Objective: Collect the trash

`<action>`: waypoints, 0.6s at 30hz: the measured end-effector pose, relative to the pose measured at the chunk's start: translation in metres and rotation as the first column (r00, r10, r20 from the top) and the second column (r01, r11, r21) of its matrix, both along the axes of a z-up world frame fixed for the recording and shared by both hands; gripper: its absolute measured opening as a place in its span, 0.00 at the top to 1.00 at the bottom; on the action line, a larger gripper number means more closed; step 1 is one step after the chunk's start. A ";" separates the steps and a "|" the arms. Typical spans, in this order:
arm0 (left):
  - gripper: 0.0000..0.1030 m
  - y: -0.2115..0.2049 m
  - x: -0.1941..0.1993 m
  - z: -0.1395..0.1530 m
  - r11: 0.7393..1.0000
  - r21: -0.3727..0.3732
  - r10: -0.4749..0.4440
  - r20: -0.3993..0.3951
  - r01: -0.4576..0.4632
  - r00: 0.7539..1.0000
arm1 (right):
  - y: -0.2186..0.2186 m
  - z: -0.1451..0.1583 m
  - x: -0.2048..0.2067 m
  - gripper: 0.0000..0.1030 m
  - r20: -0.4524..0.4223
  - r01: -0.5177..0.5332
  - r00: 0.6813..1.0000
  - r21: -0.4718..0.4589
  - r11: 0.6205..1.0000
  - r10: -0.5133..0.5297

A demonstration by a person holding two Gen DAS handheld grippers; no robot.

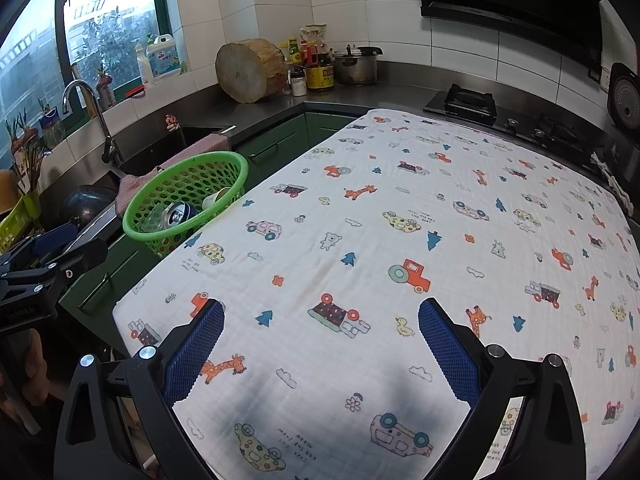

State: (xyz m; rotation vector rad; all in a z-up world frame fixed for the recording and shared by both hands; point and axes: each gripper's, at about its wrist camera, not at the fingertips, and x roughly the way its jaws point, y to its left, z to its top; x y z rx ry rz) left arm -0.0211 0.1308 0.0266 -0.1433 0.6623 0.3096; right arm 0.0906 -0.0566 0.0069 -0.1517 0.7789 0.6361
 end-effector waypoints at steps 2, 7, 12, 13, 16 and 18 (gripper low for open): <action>0.05 0.000 0.000 0.000 1.000 -0.002 -0.001 0.000 0.001 1.000 | 0.000 0.000 0.000 0.08 0.001 0.000 1.000 -0.002 1.000 0.000; 0.05 -0.001 0.000 0.001 1.000 0.000 -0.001 0.002 0.001 1.000 | 0.000 0.001 0.000 0.08 0.002 -0.003 1.000 -0.001 1.000 0.003; 0.05 0.000 0.000 0.003 1.000 -0.008 -0.002 0.004 0.002 1.000 | 0.000 0.001 0.000 0.08 0.001 -0.003 1.000 0.000 1.000 0.003; 0.05 0.000 -0.001 0.004 1.000 -0.008 -0.004 0.007 0.004 1.000 | 0.001 0.001 0.000 0.08 0.001 -0.002 1.000 -0.001 1.000 0.002; 0.05 -0.002 -0.001 0.005 1.000 -0.001 -0.004 0.008 0.004 1.000 | 0.000 0.001 0.000 0.08 0.002 -0.002 1.000 0.000 1.000 0.002; 0.05 -0.004 0.000 0.005 1.000 0.004 -0.005 0.006 0.005 1.000 | 0.000 0.001 0.000 0.08 0.001 -0.003 1.000 -0.001 1.000 0.003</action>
